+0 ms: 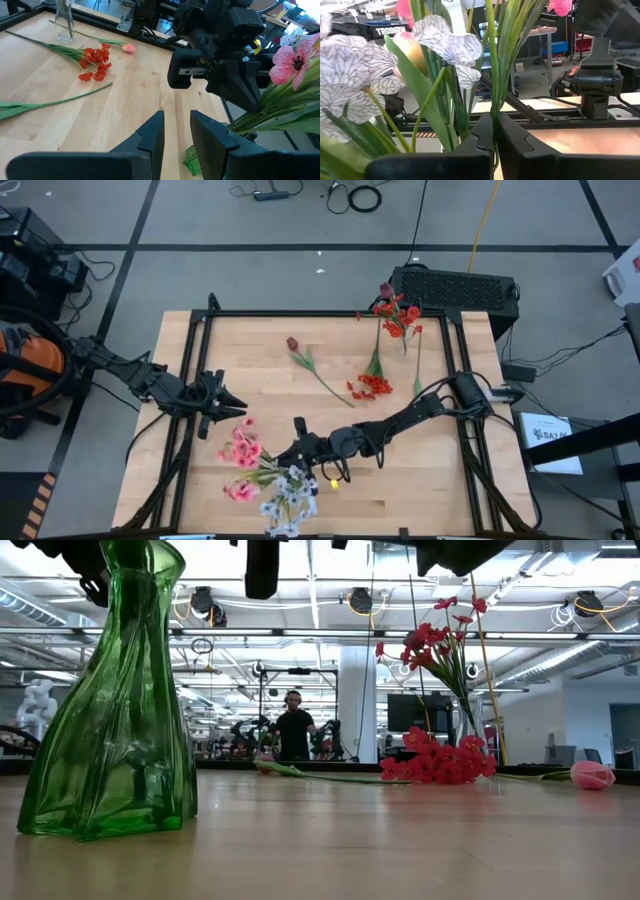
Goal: Sort flowers into vase by color
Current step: Put the pink flowers into the green vase
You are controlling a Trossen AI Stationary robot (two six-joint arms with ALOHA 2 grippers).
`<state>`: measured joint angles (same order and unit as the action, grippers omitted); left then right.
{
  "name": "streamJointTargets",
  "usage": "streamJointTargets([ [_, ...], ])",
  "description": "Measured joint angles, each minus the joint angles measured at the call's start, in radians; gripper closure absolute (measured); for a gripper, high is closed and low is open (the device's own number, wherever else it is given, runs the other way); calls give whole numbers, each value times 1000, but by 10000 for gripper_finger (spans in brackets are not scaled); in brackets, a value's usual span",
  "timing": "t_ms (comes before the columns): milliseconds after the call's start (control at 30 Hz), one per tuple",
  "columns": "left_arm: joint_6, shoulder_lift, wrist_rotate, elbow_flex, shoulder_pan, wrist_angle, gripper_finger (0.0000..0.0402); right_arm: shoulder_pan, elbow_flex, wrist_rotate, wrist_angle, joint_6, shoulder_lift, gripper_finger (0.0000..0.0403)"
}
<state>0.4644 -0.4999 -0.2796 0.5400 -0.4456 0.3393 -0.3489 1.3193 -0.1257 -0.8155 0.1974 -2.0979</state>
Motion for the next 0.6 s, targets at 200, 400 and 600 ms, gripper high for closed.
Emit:
streamJointTargets([
  [200,1,0,-1,0,0,0,301,0,0,0,1,0,0,390],
  [400,1,0,-2,0,0,0,301,0,0,0,8,7,0,360],
  [600,1,0,-4,0,0,0,301,3,0,-6,54,31,27,322],
])
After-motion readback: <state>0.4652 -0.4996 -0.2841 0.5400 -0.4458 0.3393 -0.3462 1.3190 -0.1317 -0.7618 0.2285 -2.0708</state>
